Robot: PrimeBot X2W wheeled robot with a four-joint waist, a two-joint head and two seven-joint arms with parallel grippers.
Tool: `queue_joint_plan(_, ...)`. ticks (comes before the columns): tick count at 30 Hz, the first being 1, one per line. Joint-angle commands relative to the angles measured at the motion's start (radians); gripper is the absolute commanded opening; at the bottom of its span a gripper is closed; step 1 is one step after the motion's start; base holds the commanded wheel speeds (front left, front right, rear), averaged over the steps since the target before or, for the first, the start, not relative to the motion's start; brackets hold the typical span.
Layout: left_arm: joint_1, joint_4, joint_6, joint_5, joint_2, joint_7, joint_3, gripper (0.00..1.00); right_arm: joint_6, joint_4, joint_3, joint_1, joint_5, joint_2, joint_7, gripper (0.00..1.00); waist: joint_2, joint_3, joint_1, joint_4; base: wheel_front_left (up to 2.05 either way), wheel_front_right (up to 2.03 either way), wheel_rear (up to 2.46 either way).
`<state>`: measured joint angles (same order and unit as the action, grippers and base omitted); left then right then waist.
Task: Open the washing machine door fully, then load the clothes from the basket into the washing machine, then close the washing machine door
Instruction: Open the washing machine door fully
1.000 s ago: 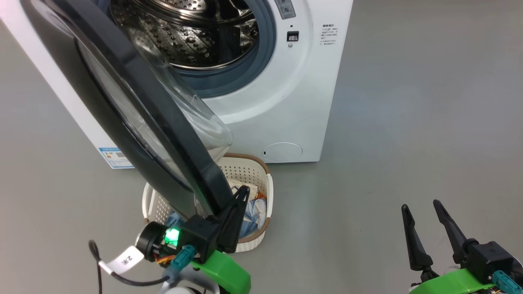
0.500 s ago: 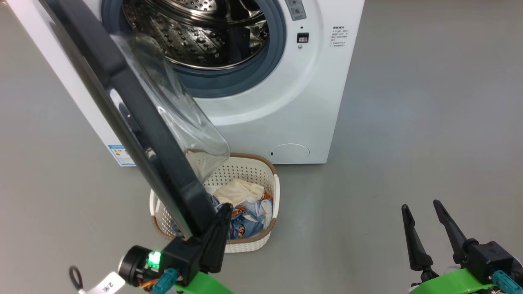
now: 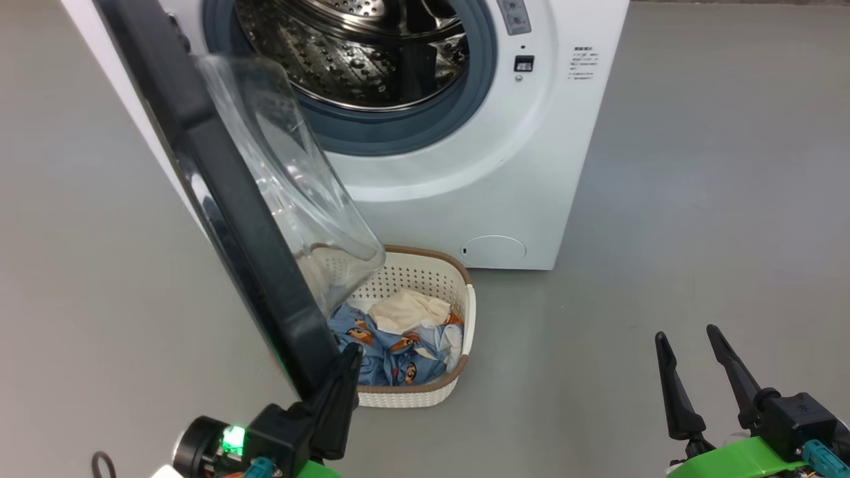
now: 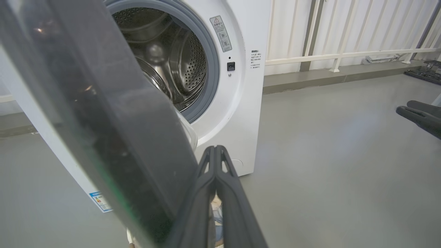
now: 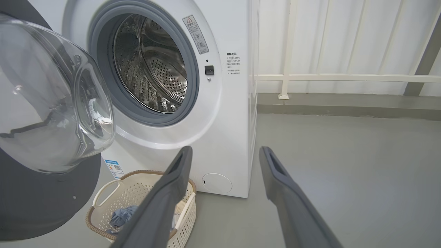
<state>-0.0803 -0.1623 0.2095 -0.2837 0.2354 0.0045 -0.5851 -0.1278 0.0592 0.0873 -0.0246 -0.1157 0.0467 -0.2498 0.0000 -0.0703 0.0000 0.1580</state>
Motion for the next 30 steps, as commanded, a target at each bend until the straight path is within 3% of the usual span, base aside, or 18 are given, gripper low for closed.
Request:
queue_joint_plan(1,-0.013,-0.026,0.014,0.007,0.025,0.002,0.048,0.0,-0.003,-0.027,-0.021,0.02,0.003,0.004,-0.012,1.0,0.0,-0.001,0.0,0.01,0.0,0.0,0.0)
queue_joint_plan(30,0.059,-0.08,0.102,0.009,0.04,-0.018,0.081,0.0,-0.003,-0.036,0.006,0.015,0.007,0.004,-0.012,1.0,0.0,-0.012,0.0,0.194,0.0,0.0,0.0)
